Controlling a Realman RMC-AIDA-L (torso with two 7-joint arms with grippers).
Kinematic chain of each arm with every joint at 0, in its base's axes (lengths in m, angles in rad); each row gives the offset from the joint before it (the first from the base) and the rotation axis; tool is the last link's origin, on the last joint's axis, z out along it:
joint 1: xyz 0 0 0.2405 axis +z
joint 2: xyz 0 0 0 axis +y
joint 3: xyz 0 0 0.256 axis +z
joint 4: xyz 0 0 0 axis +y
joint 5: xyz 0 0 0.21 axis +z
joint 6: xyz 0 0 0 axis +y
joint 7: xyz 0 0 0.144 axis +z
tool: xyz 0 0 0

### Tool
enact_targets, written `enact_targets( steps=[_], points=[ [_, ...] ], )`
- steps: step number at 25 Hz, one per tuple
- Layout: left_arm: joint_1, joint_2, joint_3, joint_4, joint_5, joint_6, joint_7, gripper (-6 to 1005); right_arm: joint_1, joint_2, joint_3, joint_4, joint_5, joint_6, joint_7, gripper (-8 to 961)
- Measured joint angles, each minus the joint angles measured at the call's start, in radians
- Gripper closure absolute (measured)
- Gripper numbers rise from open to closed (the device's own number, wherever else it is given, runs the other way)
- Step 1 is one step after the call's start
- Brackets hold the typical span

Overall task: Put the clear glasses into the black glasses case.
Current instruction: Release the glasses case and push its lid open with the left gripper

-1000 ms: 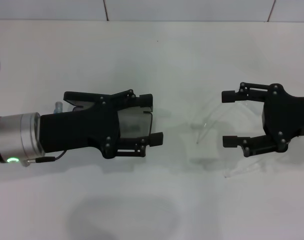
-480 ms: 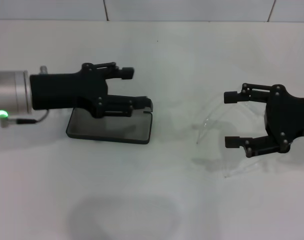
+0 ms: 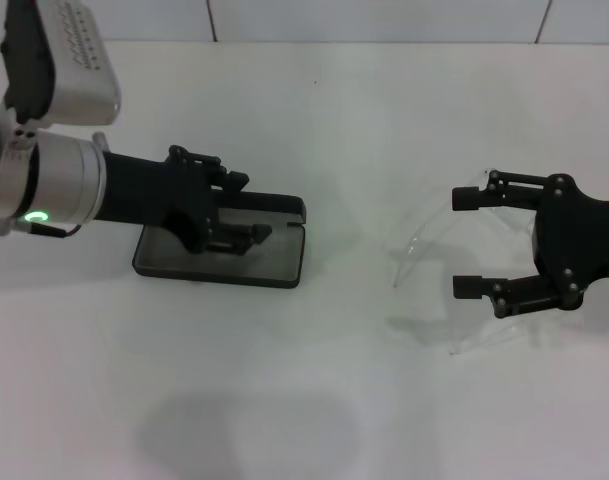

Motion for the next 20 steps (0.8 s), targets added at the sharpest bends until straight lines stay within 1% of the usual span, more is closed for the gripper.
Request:
enact_targets(
  steps=[6,9,14,20],
  points=[
    [-0.003,0.002,0.011,0.002,0.003,-0.064,0.000,328,0.002,0.005,0.000,-0.001,0.000,0.000,-0.011,112],
    [-0.010,0.002,0.012,-0.002,0.018,-0.070,0.000,354,0.004,0.005,0.000,-0.001,-0.001,0.000,-0.011,114],
    [-0.013,0.002,0.013,-0.003,0.084,-0.073,-0.005,397,0.007,0.006,0.000,-0.001,-0.001,-0.001,-0.011,117],
    [-0.015,0.002,0.020,-0.004,0.106,-0.095,-0.007,449,0.007,0.007,-0.001,-0.002,-0.002,-0.004,-0.011,122]
  ],
)
